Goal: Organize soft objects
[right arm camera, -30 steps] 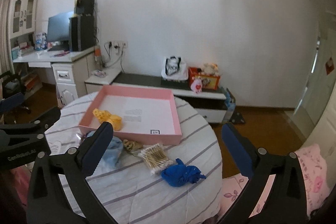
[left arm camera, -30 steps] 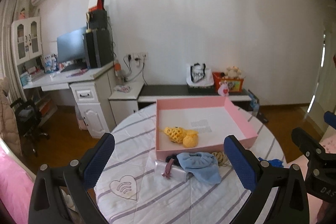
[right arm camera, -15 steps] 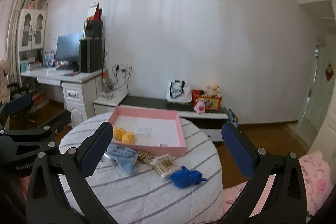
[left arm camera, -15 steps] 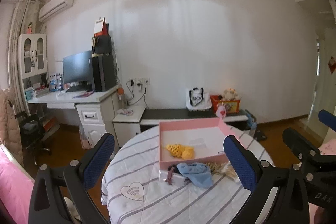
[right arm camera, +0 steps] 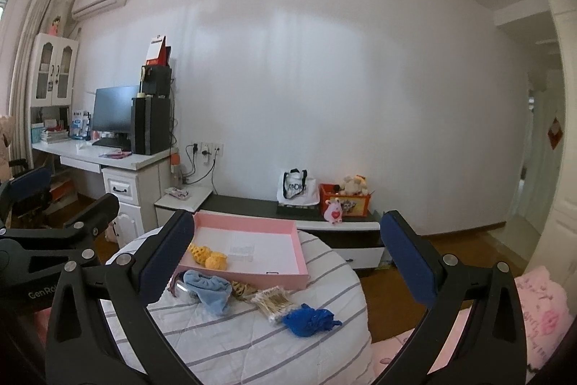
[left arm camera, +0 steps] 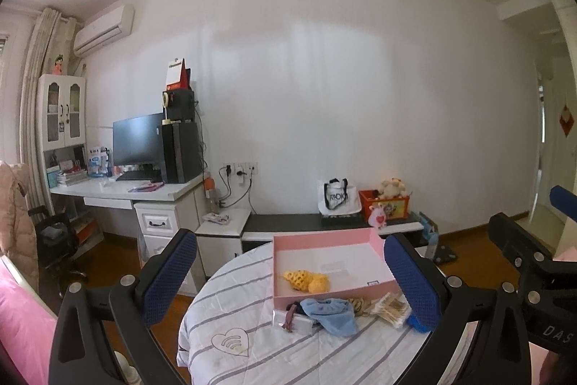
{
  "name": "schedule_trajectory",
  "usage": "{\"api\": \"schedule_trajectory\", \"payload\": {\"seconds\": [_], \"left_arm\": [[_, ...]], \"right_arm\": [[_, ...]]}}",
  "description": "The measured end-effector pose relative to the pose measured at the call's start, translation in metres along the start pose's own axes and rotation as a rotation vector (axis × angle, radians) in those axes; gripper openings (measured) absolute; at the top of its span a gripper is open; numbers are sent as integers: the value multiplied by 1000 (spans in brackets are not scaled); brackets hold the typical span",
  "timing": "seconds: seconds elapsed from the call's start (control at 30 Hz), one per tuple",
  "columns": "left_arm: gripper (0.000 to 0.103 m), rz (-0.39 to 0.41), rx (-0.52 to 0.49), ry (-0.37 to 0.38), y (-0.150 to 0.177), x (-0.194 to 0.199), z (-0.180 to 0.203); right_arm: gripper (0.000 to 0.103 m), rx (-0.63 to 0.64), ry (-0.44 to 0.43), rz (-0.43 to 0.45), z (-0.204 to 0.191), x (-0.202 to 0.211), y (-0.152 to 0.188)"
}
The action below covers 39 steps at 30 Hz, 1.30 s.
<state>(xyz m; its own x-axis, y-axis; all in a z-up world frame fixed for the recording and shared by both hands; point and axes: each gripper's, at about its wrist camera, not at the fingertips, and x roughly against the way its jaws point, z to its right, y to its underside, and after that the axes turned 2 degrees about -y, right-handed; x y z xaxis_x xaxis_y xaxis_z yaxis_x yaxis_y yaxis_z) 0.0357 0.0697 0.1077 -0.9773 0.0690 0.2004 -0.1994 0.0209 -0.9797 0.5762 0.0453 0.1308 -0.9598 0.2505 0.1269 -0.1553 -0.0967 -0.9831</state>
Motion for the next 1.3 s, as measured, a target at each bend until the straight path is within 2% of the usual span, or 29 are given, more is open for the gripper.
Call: {"api": "schedule_trajectory", "payload": {"seconds": [0.47,0.73,0.9,1.3], "left_arm": [[103,1,-4,-13,8,0,3],[103,-32,2,-13,7,-10,3],[103,-80,-7,-28,10,-25,1],[103,-285,-22,-71,28,-93,-9]], "right_arm": [[103,0,4,-1,1,5,3],[103,1,-7,-31,-1,-2,1],[103,12,-22,-86,-7,-22,6],[103,35,-75,-292,-27,-89,44]]}}
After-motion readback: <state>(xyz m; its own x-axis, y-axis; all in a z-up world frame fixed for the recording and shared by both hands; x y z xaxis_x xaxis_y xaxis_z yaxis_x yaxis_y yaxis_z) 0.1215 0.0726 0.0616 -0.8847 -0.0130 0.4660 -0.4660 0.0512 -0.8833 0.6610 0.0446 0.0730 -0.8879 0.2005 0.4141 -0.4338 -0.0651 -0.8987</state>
